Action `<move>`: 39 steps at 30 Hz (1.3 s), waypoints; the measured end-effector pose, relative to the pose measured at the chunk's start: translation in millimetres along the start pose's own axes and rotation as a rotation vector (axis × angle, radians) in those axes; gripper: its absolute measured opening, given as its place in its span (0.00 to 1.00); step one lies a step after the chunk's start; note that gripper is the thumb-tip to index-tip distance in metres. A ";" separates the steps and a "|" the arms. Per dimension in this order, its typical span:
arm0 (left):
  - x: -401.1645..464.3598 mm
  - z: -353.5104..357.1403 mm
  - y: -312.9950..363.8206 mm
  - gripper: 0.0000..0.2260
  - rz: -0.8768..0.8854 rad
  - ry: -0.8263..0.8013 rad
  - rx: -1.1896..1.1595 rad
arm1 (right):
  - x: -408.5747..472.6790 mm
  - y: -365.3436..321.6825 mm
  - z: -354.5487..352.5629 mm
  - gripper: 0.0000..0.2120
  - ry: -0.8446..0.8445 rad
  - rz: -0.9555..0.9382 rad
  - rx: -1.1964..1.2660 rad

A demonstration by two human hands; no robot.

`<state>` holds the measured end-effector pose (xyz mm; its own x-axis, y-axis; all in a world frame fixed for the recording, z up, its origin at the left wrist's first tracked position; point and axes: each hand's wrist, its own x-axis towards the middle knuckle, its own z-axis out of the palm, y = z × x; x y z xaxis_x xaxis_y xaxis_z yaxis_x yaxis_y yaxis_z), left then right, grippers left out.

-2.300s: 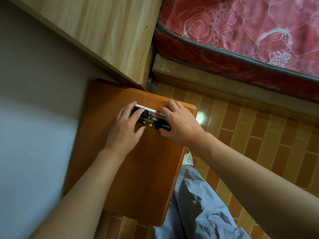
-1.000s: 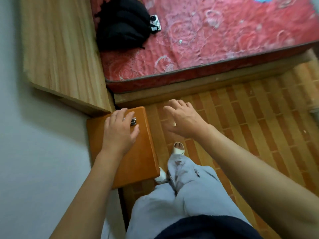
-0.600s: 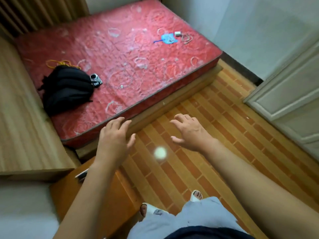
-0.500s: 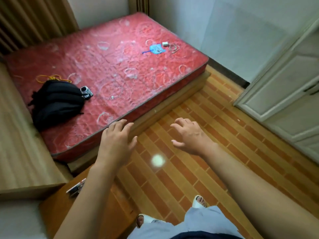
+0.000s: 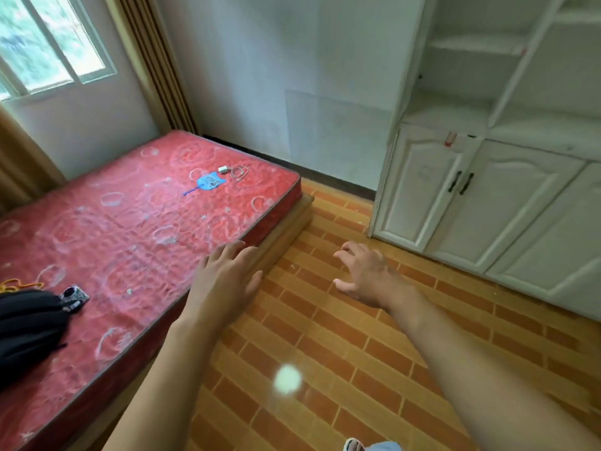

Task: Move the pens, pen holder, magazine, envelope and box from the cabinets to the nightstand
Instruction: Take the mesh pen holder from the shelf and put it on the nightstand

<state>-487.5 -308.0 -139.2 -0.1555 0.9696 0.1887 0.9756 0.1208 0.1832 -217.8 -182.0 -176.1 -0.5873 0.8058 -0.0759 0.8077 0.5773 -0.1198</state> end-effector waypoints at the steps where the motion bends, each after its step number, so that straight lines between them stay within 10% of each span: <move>1: 14.6 -0.2 16.1 0.23 0.022 0.005 0.003 | -1.2 19.4 -7.0 0.31 0.013 0.020 0.006; 17: 222.0 -14.5 216.1 0.25 0.426 -0.004 0.006 | -27.0 242.4 -136.2 0.31 0.175 0.366 0.038; 39: 565.2 -11.8 261.9 0.24 0.750 0.078 -0.094 | 189.4 346.3 -273.0 0.27 0.310 0.592 -0.022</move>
<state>-321.6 269.2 26.9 0.5303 0.7667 0.3618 0.8075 -0.5868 0.0599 -34.9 206.6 38.3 -0.0047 0.9862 0.1657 0.9918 0.0258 -0.1254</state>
